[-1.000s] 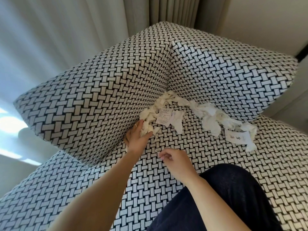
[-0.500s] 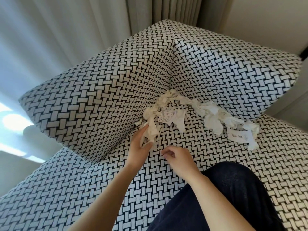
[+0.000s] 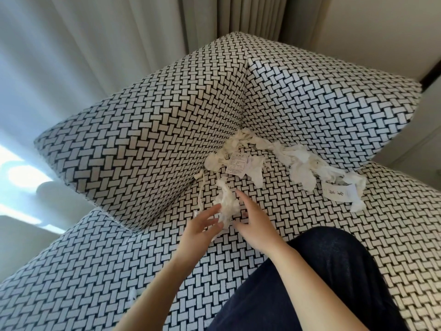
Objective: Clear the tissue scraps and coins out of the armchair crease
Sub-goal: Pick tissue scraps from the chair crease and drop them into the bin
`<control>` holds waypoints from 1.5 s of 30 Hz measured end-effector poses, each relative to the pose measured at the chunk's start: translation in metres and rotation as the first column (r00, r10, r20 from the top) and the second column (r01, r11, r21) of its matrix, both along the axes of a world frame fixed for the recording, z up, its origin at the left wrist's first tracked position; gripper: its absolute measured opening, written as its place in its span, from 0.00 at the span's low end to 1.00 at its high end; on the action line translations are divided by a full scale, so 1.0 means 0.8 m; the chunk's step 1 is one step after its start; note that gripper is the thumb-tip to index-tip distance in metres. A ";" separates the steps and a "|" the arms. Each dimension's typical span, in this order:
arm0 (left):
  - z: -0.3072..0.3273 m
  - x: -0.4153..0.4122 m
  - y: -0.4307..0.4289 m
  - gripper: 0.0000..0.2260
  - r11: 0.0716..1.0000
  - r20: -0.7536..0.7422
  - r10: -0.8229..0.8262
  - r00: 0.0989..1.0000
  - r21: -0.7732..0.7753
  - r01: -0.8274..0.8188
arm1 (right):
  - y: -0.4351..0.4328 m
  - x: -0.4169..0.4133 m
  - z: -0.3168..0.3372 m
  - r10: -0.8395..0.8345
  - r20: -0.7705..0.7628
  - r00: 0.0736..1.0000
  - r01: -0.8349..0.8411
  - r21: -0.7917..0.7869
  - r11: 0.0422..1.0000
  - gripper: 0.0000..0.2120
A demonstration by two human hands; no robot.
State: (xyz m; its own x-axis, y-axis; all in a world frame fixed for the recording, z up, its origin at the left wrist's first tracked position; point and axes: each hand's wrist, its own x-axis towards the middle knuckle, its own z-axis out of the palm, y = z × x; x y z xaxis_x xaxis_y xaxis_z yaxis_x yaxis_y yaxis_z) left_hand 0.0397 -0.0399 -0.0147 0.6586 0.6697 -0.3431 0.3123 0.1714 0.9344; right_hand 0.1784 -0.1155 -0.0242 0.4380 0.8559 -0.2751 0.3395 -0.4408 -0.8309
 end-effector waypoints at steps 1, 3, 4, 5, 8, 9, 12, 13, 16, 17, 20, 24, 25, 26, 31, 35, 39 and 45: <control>0.001 -0.001 -0.001 0.17 0.999 -0.007 -0.028 1.000 0.015 0.028 | 0.000 -0.001 0.001 0.019 -0.035 0.999 -0.020 -0.007 1.000 0.37; 0.007 -0.002 -0.003 0.16 0.996 -0.014 -0.073 0.997 0.041 0.073 | 0.000 -0.002 0.001 0.049 -0.086 0.995 -0.050 -0.016 0.999 0.39; 0.008 -0.002 -0.004 0.16 0.995 -0.015 -0.089 0.996 0.047 0.090 | 0.000 -0.002 0.001 0.051 -0.085 0.995 -0.052 -0.009 0.999 0.38; 0.009 -0.002 -0.005 0.15 0.994 -0.013 -0.096 0.995 0.044 0.096 | 0.000 -0.002 0.001 0.043 -0.065 0.997 -0.043 0.001 0.999 0.36; 0.012 -0.002 -0.008 0.15 0.998 0.018 -0.060 0.998 0.022 0.059 | -0.001 -0.001 0.006 -0.036 0.014 0.999 0.036 0.026 0.999 0.27; 0.012 -0.002 -0.008 0.16 0.999 0.021 -0.031 0.999 0.020 0.030 | -0.002 -0.001 0.007 -0.064 0.028 0.998 0.063 0.038 0.997 0.24; 0.012 -0.002 -0.004 0.18 0.995 0.008 0.080 0.997 0.054 -0.080 | -0.002 0.000 0.008 -0.123 0.084 0.989 0.117 0.074 0.990 0.17; 0.012 -0.002 -0.002 0.18 0.990 0.008 0.121 0.993 0.067 -0.122 | -0.002 0.001 0.010 -0.150 0.096 0.984 0.141 0.091 0.986 0.15; 0.010 -0.006 0.004 0.17 0.967 0.017 0.237 0.971 0.087 -0.238 | -0.003 0.003 0.016 -0.246 0.072 0.967 0.234 0.141 0.962 0.10; 0.009 -0.007 0.006 0.17 0.958 0.019 0.274 0.962 0.084 -0.274 | -0.003 0.004 0.016 -0.279 0.047 0.959 0.269 0.154 0.951 0.10; 0.006 -0.011 0.010 0.16 0.929 -0.004 0.356 0.934 0.106 -0.354 | -0.003 0.007 0.014 -0.374 0.015 0.927 0.365 0.181 0.913 0.09; -0.005 -0.006 0.009 0.14 0.920 -0.063 0.356 0.933 0.201 -0.337 | -0.003 0.014 0.013 -0.517 -0.098 0.850 0.526 0.197 0.827 0.08; -0.009 -0.003 0.008 0.12 0.929 -0.090 0.319 0.943 0.227 -0.293 | -0.003 0.015 0.013 -0.543 -0.130 0.830 0.558 0.187 0.808 0.08; -0.013 0.000 0.006 0.12 0.939 -0.125 0.269 0.955 0.253 -0.231 | -0.003 0.016 0.013 -0.566 -0.165 0.808 0.589 0.177 0.789 0.08; -0.023 0.019 -0.008 0.18 0.911 -0.298 0.091 0.950 0.410 0.041 | -0.006 0.020 0.017 -0.645 -0.346 0.681 0.718 0.144 0.681 0.08; -0.026 0.035 -0.014 0.29 0.878 -0.387 0.057 0.920 0.459 0.139 | -0.007 0.020 0.027 -0.652 -0.494 0.575 0.793 0.144 0.591 0.09; -0.036 0.047 -0.021 0.31 0.844 -0.459 0.050 0.887 0.495 0.208 | -0.008 0.020 0.034 -0.620 -0.639 0.455 0.852 0.110 0.512 0.06; -0.037 0.058 -0.011 0.17 0.819 -0.453 0.076 0.888 0.537 0.204 | -0.010 0.020 0.043 -0.571 -0.707 0.418 0.866 0.119 0.486 0.05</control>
State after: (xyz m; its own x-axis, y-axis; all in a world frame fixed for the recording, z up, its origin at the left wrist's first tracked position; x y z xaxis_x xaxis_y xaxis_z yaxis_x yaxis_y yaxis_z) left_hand 0.0862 -0.0487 -0.0442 0.5801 0.7937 -0.1830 0.6973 -0.3677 0.6153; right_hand 0.1943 -0.1238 0.0099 0.8484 0.3476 -0.3993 -0.4685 0.1418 -0.8720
